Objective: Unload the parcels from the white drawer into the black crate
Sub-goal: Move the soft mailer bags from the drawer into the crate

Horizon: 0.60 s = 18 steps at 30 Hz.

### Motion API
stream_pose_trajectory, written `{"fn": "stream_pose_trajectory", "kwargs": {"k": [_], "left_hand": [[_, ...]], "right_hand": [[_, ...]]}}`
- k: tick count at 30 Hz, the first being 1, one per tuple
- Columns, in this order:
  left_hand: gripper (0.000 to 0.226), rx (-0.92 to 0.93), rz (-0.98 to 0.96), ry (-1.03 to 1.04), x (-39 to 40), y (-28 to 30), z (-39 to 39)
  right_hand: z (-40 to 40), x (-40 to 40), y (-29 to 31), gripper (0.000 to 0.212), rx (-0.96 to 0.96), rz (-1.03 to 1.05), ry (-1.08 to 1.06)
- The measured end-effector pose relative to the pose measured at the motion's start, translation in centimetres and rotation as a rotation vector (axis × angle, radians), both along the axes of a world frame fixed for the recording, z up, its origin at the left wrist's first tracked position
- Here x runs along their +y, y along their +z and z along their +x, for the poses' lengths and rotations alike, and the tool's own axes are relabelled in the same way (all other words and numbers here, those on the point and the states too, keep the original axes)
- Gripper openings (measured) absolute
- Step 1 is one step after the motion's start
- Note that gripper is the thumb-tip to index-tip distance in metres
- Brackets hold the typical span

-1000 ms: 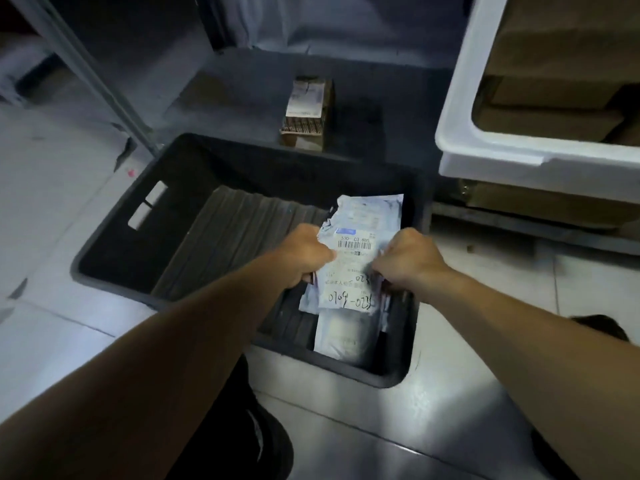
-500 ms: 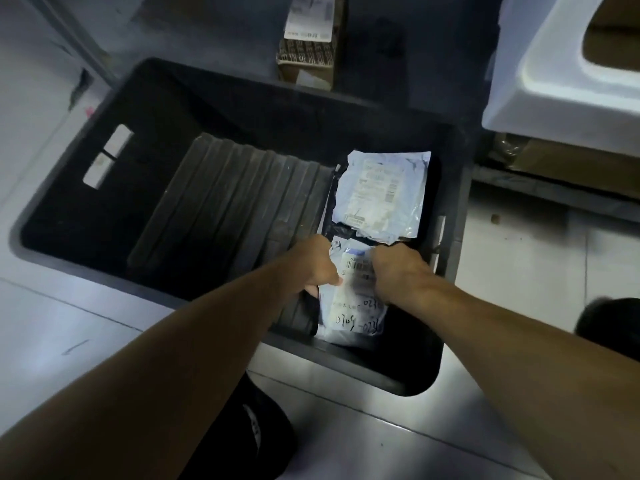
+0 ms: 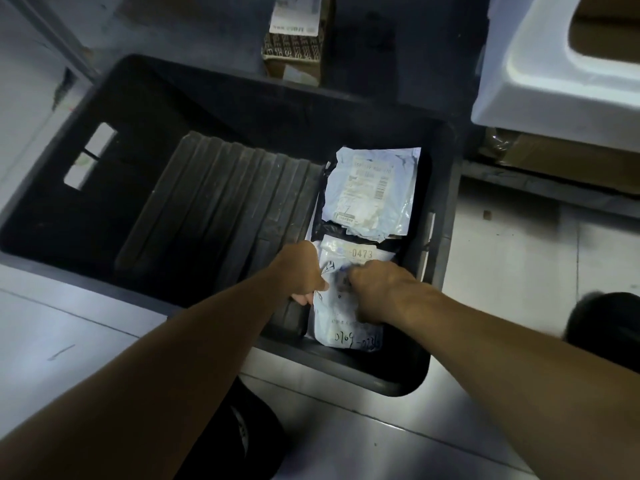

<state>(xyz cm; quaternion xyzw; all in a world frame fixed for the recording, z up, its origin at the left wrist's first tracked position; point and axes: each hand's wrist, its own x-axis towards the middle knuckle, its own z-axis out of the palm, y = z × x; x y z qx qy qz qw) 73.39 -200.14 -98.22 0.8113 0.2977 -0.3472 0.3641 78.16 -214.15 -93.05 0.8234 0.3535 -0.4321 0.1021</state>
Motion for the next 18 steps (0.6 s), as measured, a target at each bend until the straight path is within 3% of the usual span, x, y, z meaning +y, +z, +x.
{"fn": "stream_pose_trajectory", "kwargs": {"k": [6,8,12,18], "left_hand": [[0.038,-0.170,0.356,-0.265,0.9,3.2,0.9],[0.037,-0.229,0.526,-0.349,1.5,5.9,1.1],[0.096,-0.401,0.868,-0.548,1.7,12.4,0.9],[0.103,-0.551,0.958,-0.545,-0.7,20.9,1.1]], "right_hand": [[2.4,-0.3,2.8,0.033,-0.143,0.177,-0.061],[3.5,-0.7,4.9,0.046,-0.246,0.266,-0.066],[4.4,-2.3,9.8,0.082,-0.474,0.382,-0.010],[3.6,-5.1,16.5,0.088,-0.665,0.532,-0.038]]}}
